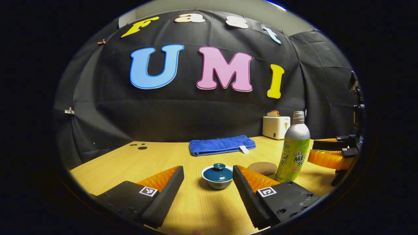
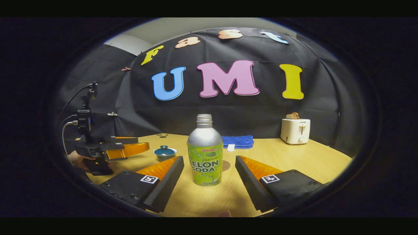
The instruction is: Open the teacup lid with one hand, grasp the water bottle and pour water into the teacup with the other hand; after pouring, place the water bottle on the coaster and then close the teacup lid.
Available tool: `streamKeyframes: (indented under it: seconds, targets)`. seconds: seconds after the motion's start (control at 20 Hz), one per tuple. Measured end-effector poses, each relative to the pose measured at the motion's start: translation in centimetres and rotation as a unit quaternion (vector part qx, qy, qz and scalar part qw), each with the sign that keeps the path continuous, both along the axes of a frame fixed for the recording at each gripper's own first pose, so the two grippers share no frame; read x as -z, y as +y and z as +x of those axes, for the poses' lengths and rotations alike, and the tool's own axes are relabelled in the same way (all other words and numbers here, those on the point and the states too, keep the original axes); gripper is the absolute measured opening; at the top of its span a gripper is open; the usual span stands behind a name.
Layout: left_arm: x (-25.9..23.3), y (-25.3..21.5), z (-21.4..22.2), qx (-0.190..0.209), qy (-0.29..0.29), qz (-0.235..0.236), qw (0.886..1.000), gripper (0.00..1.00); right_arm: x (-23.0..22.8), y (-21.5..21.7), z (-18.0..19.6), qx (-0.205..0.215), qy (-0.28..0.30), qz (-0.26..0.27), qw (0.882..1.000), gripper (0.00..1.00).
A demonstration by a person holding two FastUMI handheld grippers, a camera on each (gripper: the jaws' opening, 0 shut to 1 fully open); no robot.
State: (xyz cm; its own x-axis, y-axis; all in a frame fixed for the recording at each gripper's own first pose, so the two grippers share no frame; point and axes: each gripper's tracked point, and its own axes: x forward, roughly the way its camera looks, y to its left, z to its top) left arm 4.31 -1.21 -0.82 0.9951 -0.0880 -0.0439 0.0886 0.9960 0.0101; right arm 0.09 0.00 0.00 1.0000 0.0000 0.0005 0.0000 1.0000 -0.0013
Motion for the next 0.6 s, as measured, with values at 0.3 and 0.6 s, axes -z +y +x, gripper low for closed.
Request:
streamKeyframes:
  seconds: [0.3,0.6]
  targets:
    - [1.1,-1.8,4.0,0.033,0.036,0.068,0.997,0.88,0.0,0.1,0.0,0.0,0.0,0.0,1.0,0.98]
    - [1.4,-2.4,5.7,0.04,0.04,0.087,0.995,0.7,0.0,0.1,0.0,0.0,0.0,0.0,1.0,0.98]
